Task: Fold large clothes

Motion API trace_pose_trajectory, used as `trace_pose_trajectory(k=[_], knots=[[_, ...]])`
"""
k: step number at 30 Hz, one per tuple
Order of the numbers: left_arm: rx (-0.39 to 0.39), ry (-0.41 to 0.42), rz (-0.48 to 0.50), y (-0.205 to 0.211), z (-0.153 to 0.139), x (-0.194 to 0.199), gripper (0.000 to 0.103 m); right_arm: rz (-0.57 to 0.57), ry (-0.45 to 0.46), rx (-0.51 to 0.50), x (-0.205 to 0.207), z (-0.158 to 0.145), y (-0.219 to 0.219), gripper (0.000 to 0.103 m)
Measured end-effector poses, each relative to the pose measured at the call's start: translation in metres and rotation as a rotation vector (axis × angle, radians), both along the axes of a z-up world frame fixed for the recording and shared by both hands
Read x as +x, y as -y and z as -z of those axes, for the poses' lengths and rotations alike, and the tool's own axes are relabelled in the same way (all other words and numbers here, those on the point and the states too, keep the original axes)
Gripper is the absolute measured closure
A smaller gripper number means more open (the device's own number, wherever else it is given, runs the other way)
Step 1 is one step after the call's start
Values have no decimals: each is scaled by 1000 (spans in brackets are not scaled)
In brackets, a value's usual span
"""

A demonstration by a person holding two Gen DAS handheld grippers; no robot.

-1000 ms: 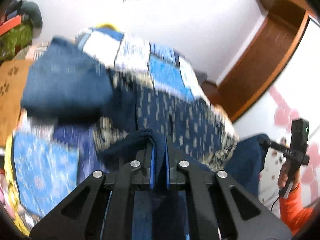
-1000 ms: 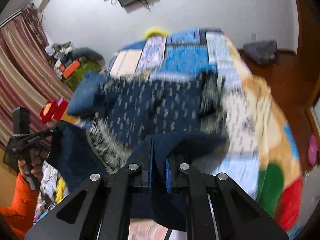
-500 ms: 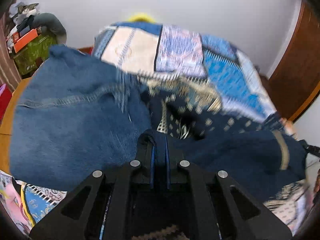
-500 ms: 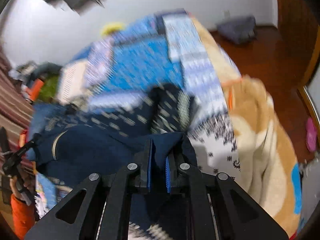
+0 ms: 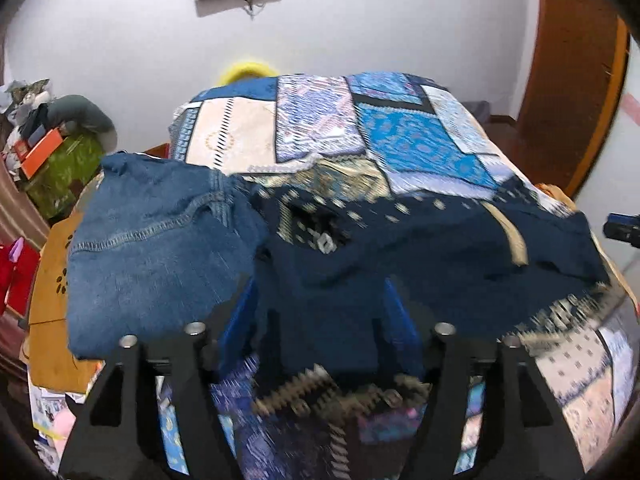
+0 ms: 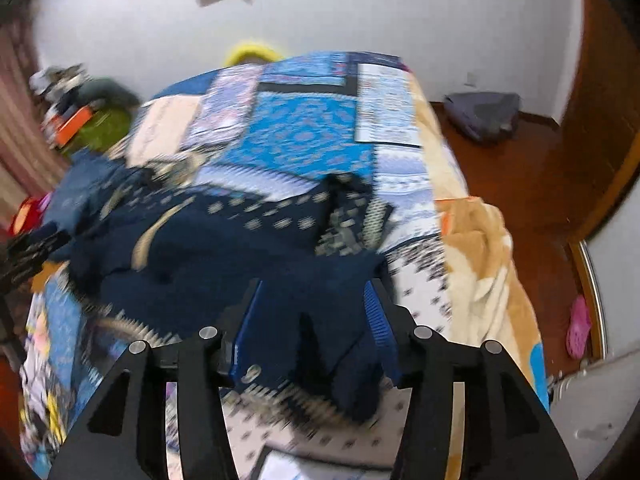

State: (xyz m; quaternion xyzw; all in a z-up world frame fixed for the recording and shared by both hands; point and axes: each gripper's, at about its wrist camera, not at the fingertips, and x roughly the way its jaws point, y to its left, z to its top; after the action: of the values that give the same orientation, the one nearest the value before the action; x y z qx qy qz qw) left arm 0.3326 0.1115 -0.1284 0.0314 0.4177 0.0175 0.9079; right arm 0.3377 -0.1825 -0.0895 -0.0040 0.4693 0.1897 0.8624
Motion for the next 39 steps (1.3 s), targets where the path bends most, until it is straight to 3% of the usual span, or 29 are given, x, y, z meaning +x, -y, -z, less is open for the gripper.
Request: trace_pose_trajectory(k=[3,6,11,14,19,25,29,34,37,39], knots=[[12,-20,19,15,9,-12,8,-95,-47,18,-16,6,-19,55],[40,-66,41,29,27,-19,8,-162,-114,35,-27,25,-38,55],[8,-178,73,46,64,-17,8,-203,-229,26,-26,63,-68,55],[54,-182,75,53,78,-7,8,-189,-244,10,-20,75,-78,55],[41,-191,73,48,86,23,8,-210,-229,-24,-3,77,-93,55],[98,-131,42,38,62,81,8,-200,-165,-84,43,62,-103,55],[101,-82,-26,25,30,127,8,-78,-33,-145,85,30,-104,55],[36,84,-111,5,-31,143,8,25,98,30,95,-37,-79,55],[-16,104,-106,-2,-46,132,8,-13,132,66,78,-57,-74,53],[-41,91,-93,-4,-42,121,8,-59,132,63,61,-56,-77,44]])
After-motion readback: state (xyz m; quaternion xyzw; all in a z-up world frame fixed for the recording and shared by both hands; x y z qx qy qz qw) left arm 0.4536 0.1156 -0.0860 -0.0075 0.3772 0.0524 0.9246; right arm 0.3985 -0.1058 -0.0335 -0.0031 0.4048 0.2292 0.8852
